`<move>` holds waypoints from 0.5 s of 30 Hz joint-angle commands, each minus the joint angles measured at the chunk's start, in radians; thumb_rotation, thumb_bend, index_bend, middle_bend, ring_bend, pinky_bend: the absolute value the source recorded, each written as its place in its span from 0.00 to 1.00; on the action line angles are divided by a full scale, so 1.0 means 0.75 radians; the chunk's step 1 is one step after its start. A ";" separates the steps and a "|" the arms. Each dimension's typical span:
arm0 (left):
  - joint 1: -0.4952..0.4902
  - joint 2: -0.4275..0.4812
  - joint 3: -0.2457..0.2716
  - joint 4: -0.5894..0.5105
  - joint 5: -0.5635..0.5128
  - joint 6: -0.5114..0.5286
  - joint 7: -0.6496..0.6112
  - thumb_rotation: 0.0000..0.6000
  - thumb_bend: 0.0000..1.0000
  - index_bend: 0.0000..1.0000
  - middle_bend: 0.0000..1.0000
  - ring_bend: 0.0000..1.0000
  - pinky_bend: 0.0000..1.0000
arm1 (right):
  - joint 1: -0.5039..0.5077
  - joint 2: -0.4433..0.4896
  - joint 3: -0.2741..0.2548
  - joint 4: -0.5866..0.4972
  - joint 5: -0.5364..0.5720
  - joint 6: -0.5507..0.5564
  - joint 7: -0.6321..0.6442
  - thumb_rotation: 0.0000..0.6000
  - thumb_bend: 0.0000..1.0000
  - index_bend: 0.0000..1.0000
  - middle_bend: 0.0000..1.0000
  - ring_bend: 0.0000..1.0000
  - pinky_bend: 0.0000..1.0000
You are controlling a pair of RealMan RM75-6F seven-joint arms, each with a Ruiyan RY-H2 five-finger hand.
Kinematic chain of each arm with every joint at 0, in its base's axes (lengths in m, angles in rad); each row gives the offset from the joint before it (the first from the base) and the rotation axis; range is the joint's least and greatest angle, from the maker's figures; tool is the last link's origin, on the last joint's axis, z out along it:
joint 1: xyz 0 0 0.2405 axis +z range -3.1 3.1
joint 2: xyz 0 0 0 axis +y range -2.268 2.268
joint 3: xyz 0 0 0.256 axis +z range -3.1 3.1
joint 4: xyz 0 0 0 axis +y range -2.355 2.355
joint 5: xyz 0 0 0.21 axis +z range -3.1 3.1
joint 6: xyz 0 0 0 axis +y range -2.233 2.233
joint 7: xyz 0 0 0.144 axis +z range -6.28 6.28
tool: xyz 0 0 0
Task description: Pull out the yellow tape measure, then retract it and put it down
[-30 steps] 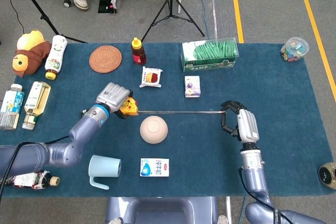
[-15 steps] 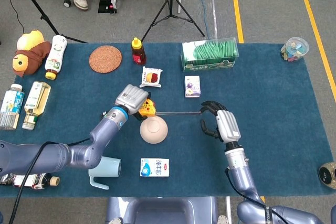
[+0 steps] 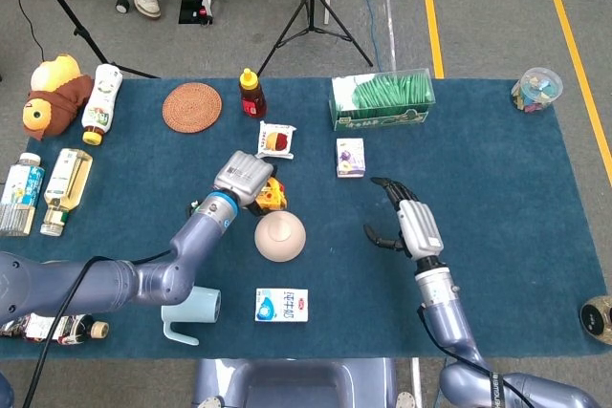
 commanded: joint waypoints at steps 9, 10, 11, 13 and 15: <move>0.131 0.111 0.112 -0.080 0.150 0.050 -0.003 0.78 0.32 0.56 0.41 0.33 0.37 | -0.014 0.058 -0.018 0.013 -0.009 0.011 -0.024 0.92 0.35 0.14 0.17 0.14 0.16; 0.144 0.112 0.124 -0.079 0.162 0.055 -0.001 0.78 0.32 0.56 0.41 0.33 0.37 | -0.015 0.061 -0.019 0.015 -0.008 0.012 -0.025 0.92 0.35 0.14 0.17 0.14 0.16; 0.153 0.113 0.131 -0.078 0.170 0.058 -0.001 0.78 0.32 0.56 0.41 0.33 0.36 | -0.015 0.062 -0.020 0.017 -0.008 0.012 -0.027 0.92 0.35 0.14 0.17 0.14 0.16; 0.181 0.109 0.148 -0.067 0.193 0.063 -0.005 0.79 0.32 0.56 0.41 0.33 0.35 | -0.016 0.067 -0.021 0.022 -0.006 0.012 -0.030 0.92 0.35 0.14 0.17 0.14 0.16; 0.209 0.101 0.164 -0.048 0.218 0.063 -0.010 0.78 0.32 0.56 0.41 0.29 0.33 | -0.018 0.070 -0.023 0.024 -0.005 0.013 -0.027 0.92 0.35 0.14 0.17 0.14 0.16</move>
